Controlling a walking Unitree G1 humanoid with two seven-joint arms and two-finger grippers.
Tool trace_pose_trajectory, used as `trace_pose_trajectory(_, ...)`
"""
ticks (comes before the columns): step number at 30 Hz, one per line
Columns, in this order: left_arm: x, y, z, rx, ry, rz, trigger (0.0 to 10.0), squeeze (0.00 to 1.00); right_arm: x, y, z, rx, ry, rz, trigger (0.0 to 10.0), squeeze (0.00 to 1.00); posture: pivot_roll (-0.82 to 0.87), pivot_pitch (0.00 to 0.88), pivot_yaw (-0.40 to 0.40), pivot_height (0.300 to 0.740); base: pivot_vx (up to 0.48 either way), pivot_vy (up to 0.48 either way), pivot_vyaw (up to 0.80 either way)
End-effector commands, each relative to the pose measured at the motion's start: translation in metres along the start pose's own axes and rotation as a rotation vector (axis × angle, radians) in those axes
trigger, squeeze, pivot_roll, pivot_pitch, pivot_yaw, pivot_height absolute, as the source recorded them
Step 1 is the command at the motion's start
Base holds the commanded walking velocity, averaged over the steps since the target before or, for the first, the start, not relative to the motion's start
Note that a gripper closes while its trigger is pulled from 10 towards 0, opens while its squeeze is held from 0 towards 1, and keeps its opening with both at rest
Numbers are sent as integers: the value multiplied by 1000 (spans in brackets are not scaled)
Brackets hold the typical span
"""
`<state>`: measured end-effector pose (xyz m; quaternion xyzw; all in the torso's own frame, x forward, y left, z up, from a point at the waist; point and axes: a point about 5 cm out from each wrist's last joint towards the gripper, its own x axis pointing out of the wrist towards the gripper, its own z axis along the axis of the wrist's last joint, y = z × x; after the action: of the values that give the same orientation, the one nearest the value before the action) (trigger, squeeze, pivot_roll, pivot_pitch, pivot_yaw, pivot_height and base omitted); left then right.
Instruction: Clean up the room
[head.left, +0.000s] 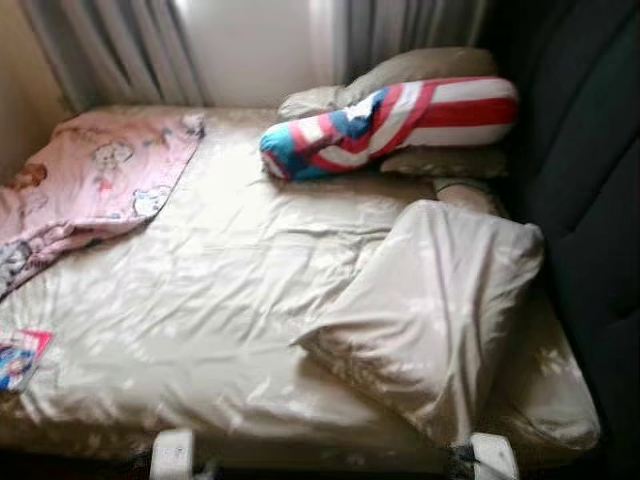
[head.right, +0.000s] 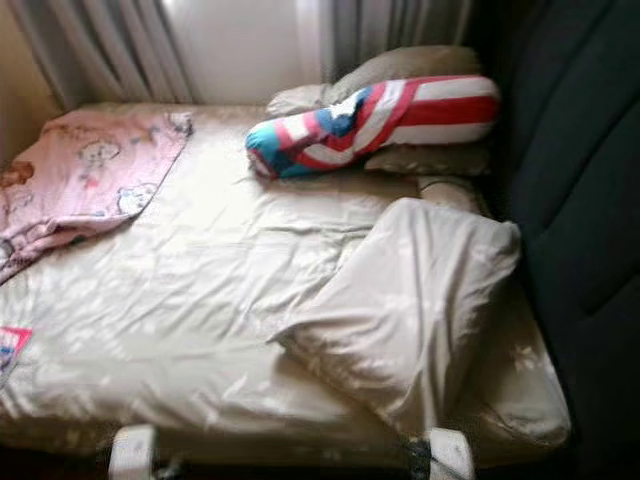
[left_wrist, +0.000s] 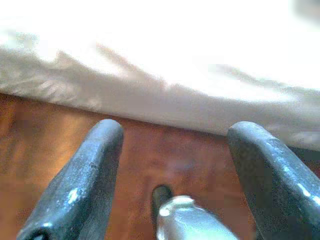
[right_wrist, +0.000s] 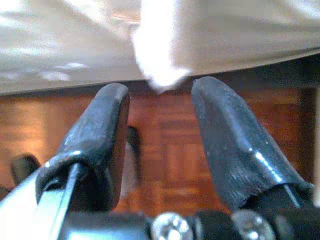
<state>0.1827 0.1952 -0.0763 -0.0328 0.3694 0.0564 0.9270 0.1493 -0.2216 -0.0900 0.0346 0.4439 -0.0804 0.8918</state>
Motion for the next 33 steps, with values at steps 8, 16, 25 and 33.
trace_pose_trajectory(8,-6,19,-10,14,25,55,10000,0,3,13,11,27,-63,29,10000,0,-12,75,-13,740,78,0,0)
trace_pose_trajectory(16,-8,18,-3,12,-79,35,10000,0,1,14,16,72,-149,49,10000,0,-13,84,-12,740,0,0,0)
trace_pose_trajectory(25,-12,18,4,-2,-192,6,10000,0,-2,15,18,151,-235,54,10000,1000,-10,99,-3,740,0,0,0)
trace_pose_trajectory(33,-16,20,6,14,-259,-42,10000,0,11,49,116,150,-436,64,10000,1000,2,123,16,740,0,0,0)
